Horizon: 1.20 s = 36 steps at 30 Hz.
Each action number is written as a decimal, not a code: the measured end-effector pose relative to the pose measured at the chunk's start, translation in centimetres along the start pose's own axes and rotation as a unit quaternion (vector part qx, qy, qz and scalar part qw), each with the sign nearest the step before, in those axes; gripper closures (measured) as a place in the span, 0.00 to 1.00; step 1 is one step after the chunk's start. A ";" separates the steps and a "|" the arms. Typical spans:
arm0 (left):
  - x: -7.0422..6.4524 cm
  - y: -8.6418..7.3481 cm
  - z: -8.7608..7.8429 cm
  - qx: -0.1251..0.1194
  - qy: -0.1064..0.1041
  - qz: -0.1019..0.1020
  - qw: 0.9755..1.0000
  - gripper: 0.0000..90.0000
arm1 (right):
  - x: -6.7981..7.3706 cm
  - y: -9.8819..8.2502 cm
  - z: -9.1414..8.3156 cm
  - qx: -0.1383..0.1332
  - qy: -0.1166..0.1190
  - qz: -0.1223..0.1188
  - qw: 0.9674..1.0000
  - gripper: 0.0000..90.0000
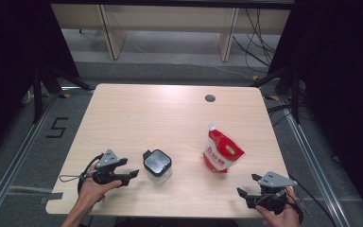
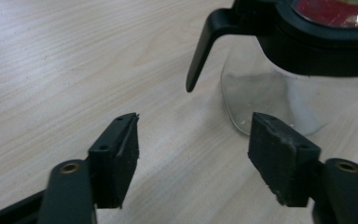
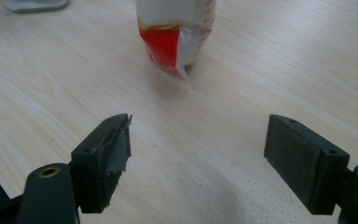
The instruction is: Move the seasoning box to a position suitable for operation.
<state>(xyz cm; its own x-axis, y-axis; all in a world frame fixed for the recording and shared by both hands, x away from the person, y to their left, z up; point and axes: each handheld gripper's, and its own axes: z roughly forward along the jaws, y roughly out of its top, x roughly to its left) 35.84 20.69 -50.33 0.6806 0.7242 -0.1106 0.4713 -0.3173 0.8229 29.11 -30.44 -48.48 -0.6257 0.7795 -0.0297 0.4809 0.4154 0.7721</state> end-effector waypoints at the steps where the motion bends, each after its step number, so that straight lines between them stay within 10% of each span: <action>1: 0.0 0.0 0.0 0.000 0.000 0.000 1.000 0.41 | 0.0 0.0 0.0 0.000 0.000 0.000 1.000 0.26; 22: 0.3 2.0 2.7 -0.021 -0.016 0.065 0.998 0.67 | 0.1 -0.1 0.2 0.004 0.012 0.011 1.000 0.26; 36: 0.0 2.9 3.7 -0.022 -0.032 0.064 0.997 0.87 | 0.2 -0.1 0.2 0.005 0.015 0.020 1.000 0.27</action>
<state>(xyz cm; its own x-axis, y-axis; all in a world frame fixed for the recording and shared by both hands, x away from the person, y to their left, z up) 39.28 17.55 -50.04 0.7683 0.6389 -0.0380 0.3544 -0.3753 0.8565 29.07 -30.23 -48.68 -0.6233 0.7817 0.0202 0.5128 0.3890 0.7653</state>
